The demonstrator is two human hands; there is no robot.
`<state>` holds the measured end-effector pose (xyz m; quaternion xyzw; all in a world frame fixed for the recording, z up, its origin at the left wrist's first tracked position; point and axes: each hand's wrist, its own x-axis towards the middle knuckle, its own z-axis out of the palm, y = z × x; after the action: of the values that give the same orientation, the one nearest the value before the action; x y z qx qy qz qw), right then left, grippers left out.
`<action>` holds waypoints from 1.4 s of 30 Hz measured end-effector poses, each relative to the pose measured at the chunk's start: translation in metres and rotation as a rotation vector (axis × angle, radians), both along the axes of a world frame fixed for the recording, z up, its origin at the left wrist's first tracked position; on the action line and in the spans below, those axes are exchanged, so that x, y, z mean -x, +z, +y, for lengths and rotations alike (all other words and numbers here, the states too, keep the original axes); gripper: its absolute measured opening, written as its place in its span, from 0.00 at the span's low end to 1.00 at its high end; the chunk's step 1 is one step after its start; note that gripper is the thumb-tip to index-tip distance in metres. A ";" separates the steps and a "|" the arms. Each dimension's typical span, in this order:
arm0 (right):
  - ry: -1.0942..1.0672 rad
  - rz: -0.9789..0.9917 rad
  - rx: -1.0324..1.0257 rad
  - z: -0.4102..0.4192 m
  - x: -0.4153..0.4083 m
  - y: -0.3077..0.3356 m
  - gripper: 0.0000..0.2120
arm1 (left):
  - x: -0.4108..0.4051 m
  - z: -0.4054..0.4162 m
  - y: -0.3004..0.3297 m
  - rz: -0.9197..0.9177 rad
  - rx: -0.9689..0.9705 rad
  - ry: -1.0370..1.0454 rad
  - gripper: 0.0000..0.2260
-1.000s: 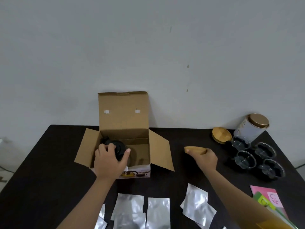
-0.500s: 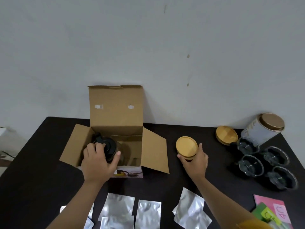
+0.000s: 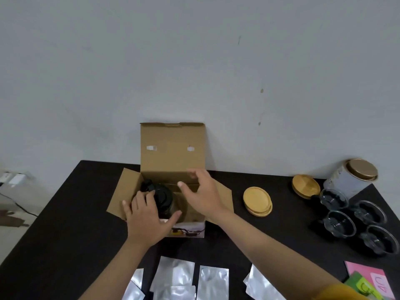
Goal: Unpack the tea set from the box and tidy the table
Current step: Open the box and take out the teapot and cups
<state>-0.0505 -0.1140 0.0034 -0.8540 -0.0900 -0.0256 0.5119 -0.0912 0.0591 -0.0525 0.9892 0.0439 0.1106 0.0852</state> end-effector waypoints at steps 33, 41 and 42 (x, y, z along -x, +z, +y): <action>-0.114 0.072 0.451 -0.053 -0.006 0.152 0.48 | 0.016 0.049 0.002 0.226 0.390 -0.014 0.69; -0.256 0.132 0.636 -0.096 -0.020 0.077 0.49 | 0.016 0.048 0.001 0.243 0.394 0.001 0.69; -0.261 0.149 0.622 -0.097 -0.021 0.067 0.49 | 0.016 0.048 0.001 0.249 0.386 0.003 0.69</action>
<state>-0.0290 -0.2107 0.0700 -0.9730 0.0539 0.0002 0.2246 -0.1074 0.1070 -0.0516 0.9606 0.0758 -0.0225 0.2666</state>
